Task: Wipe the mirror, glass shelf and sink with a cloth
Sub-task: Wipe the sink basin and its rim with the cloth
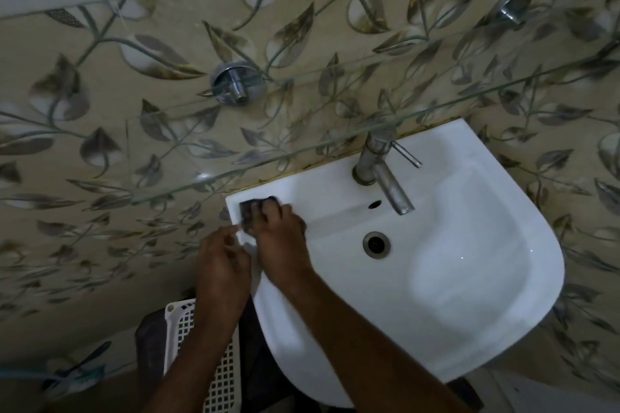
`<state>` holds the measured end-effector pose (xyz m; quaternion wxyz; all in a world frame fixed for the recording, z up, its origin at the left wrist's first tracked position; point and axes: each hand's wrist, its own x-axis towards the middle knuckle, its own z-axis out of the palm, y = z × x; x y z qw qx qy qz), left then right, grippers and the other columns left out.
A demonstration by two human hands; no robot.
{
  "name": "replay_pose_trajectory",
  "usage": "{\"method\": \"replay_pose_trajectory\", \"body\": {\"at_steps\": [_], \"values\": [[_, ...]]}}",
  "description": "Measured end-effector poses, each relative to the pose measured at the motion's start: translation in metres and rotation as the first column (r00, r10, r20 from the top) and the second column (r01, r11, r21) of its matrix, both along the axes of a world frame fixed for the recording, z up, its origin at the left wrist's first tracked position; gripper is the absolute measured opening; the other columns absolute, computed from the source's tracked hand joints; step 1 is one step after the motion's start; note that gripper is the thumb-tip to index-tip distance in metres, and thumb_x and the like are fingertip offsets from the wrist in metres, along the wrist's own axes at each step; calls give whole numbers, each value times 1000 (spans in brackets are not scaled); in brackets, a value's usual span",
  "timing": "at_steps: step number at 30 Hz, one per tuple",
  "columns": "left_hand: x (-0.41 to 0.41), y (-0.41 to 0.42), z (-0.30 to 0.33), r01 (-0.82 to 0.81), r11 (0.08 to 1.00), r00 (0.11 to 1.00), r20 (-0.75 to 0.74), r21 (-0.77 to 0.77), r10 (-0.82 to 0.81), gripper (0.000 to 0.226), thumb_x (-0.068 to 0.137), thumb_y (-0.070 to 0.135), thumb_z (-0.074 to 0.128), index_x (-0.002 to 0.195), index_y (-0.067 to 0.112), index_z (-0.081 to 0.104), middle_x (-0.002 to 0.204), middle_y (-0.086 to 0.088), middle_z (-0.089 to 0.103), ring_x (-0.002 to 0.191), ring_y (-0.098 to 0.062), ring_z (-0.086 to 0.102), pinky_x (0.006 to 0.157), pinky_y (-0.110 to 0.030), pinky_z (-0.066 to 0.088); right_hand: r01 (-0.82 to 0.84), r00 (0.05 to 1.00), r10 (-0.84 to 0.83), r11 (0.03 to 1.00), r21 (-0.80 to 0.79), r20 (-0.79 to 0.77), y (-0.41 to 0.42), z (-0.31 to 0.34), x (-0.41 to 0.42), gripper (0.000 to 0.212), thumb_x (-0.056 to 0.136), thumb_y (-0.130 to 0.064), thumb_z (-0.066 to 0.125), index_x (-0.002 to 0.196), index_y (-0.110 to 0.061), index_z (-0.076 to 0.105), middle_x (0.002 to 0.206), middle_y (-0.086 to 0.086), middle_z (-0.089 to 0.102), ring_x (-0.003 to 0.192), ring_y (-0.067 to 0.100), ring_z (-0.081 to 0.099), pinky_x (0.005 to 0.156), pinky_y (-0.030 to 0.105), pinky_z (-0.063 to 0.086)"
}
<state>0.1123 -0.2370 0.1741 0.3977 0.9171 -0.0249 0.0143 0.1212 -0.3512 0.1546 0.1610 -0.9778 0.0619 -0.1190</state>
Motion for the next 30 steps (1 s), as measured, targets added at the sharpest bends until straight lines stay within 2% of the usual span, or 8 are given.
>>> {"method": "replay_pose_trajectory", "body": {"at_steps": [3,7,10,13,17,21,26,30], "values": [[-8,5,8,-24,1000,999,31,18,24,25,96,4,43,112,3,62,108,-13,60,99,-28,56,83,-22,35,-33,998,41,988,149,-49,18,-12,-15,52,82,-12,47,133,-16,49,124,8,49,101,28,48,83,38,48],[-22,5,13,77,997,996,43,-10,-77,29,94,-3,45,113,7,64,105,1,58,99,-16,53,88,-26,38,-119,991,127,980,158,-39,4,-20,-42,45,95,-10,39,137,-19,49,124,5,51,110,24,45,87,34,38],[-30,3,1,151,987,988,-27,-49,-153,41,92,-5,42,122,14,62,115,-2,61,107,-11,56,94,-22,40,-57,998,62,906,419,2,3,-23,-76,36,104,-21,40,132,-7,56,119,15,59,107,29,54,89,36,48],[-40,0,-1,176,983,983,-51,-57,-179,47,90,-11,40,124,14,60,111,-4,59,106,-12,56,92,-15,39,106,984,-20,864,492,-175,-12,-44,-98,42,105,-28,35,134,-5,56,111,19,61,98,31,62,86,38,54],[-43,3,6,206,975,974,-76,-80,-212,48,90,-10,41,127,16,58,109,-1,55,105,-6,52,90,0,33,204,924,-19,870,449,-383,-39,-64,-125,53,100,-48,30,150,-33,31,123,3,46,111,23,51,96,40,49],[-45,10,10,212,974,971,-92,-85,-219,45,92,-7,44,127,19,58,111,1,54,103,1,50,88,3,32,417,843,-203,831,368,-498,-39,-63,-126,42,102,-31,39,144,-31,37,119,2,42,112,24,47,89,46,49],[-52,18,8,224,971,969,-89,-81,-231,42,92,1,51,128,21,57,110,4,53,101,-5,53,87,-4,35,251,962,-120,739,625,-244,8,-38,-79,49,99,-39,36,142,-19,51,104,12,55,90,20,59,77,26,50],[-55,19,9,224,970,965,-117,-93,-234,40,93,4,51,129,21,57,110,3,52,100,-4,53,85,3,32,221,971,-104,736,640,-215,6,-30,-75,40,103,-34,42,135,-14,55,107,8,54,97,22,60,78,21,48]]}}
